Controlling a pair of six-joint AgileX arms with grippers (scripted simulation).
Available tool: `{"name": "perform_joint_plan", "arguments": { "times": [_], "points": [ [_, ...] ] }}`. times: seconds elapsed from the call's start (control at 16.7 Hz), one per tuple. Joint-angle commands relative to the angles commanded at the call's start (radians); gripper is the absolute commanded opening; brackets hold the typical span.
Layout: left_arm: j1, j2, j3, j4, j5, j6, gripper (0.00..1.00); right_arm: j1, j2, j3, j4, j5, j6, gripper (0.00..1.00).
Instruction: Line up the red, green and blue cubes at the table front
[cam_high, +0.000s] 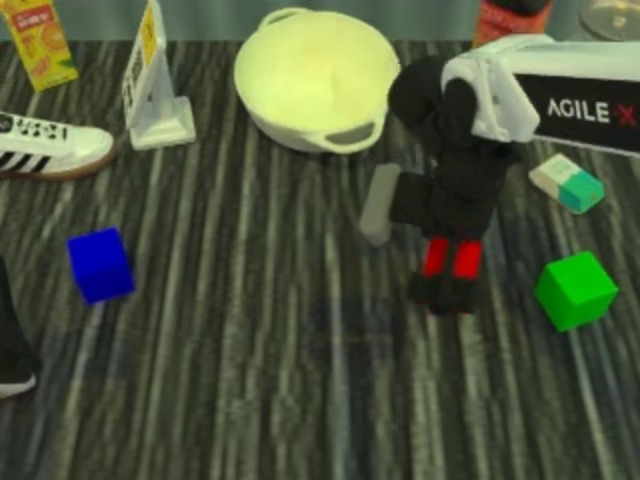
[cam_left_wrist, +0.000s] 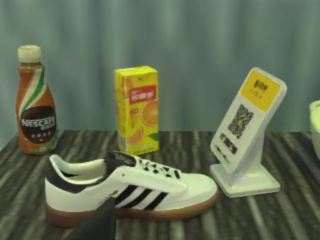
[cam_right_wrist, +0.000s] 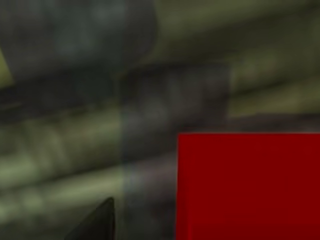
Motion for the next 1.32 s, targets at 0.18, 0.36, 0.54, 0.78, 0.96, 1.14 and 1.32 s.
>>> {"name": "perform_joint_plan", "arguments": {
  "times": [0.18, 0.36, 0.54, 0.78, 0.96, 1.14, 1.32],
  "points": [
    [0.000, 0.000, 0.000, 0.000, 0.000, 0.000, 1.00, 0.001, 0.024, -0.043, 0.059, 0.000, 0.000, 1.00],
    [0.000, 0.000, 0.000, 0.000, 0.000, 0.000, 1.00, 0.001, 0.025, -0.043, 0.059, 0.000, 0.000, 1.00],
    [0.000, 0.000, 0.000, 0.000, 0.000, 0.000, 1.00, 0.001, 0.025, -0.043, 0.059, 0.000, 0.000, 0.77],
    [0.000, 0.000, 0.000, 0.000, 0.000, 0.000, 1.00, 0.001, 0.025, -0.043, 0.059, 0.000, 0.000, 0.47],
    [0.000, 0.000, 0.000, 0.000, 0.000, 0.000, 1.00, 0.001, 0.025, -0.043, 0.059, 0.000, 0.000, 0.25],
    [0.000, 0.000, 0.000, 0.000, 0.000, 0.000, 1.00, 0.001, 0.025, -0.043, 0.059, 0.000, 0.000, 0.02],
    [0.000, 0.000, 0.000, 0.000, 0.000, 0.000, 1.00, 0.001, 0.025, -0.043, 0.059, 0.000, 0.000, 0.00]
  ]
}}
